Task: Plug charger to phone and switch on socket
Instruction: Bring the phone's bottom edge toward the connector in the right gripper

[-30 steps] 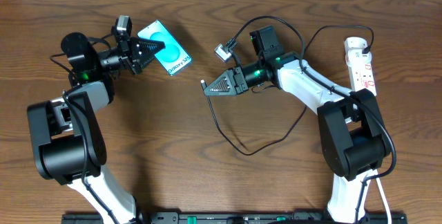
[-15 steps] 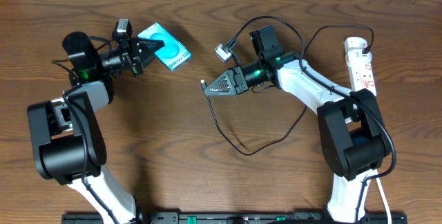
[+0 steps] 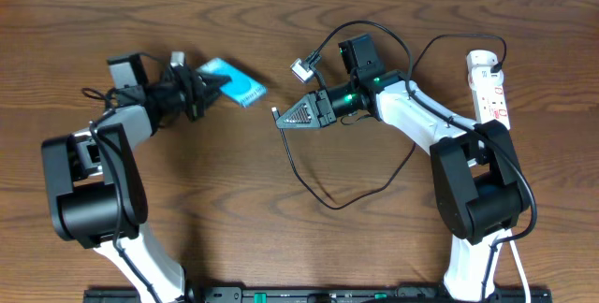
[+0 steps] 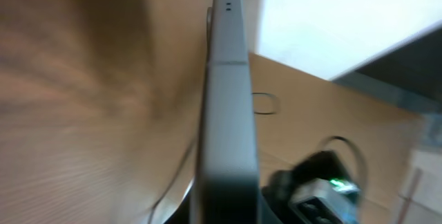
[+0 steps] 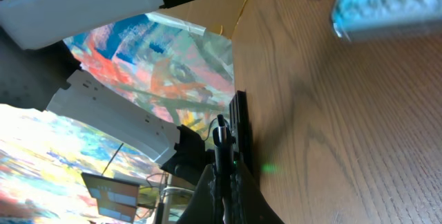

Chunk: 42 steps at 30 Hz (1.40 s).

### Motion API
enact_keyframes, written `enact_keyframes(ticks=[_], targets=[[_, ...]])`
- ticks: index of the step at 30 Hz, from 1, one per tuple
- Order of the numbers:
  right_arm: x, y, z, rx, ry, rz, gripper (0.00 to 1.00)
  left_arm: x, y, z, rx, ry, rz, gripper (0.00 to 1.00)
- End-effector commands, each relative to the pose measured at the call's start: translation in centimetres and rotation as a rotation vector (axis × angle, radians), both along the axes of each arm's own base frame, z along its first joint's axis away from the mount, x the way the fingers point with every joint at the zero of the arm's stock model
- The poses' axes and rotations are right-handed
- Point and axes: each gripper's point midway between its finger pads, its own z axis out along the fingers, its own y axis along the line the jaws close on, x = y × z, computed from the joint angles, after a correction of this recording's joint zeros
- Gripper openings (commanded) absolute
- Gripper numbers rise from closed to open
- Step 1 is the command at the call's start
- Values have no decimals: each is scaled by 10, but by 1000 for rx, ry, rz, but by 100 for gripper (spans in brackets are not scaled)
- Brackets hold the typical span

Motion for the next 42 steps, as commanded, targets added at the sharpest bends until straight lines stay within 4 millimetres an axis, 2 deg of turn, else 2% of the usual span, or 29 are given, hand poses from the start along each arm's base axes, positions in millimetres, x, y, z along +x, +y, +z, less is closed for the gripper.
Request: enact_keyframes(ticks=[1,3,7,14,18,20,22,23,25,28,31,36,42], targets=[[1,-2,5,21,0,7,1,-9,-4,-21,181,-99,-67,7],[1,-2,6,22,0,7,1,-19,-12,-21,165,-106,-116,7],[1,-2,6,22,0,7,1,-31,-29,1,61,-166,-211,7],[1,-2,6,23,1,8,1,-25,-55,34,36,-233,-306,7],[1,-2,6,24,1,8,1,-17,-63,39,103,-209,-318,7],[1,-2,6,24,1,8,1,-15,-61,41,148,-206,-326,7],[1,-2,6,24,0,8,1,-17,-53,34,251,-155,-331,7],[1,-2,6,24,-1,8,1,-23,-38,25,408,-85,-356,7],[2,-1,6,29,-11,9,1,-31,-32,33,474,-97,-415,7],[3,-1,7,35,-28,9,1,-27,-27,51,479,-113,-413,7],[3,-1,7,35,-25,9,1,-21,-17,61,443,-122,-371,8],[2,-1,7,35,-22,10,1,-17,-6,69,344,-168,-345,7],[-4,3,11,55,-15,38,1,-14,-9,70,226,-179,-337,7]])
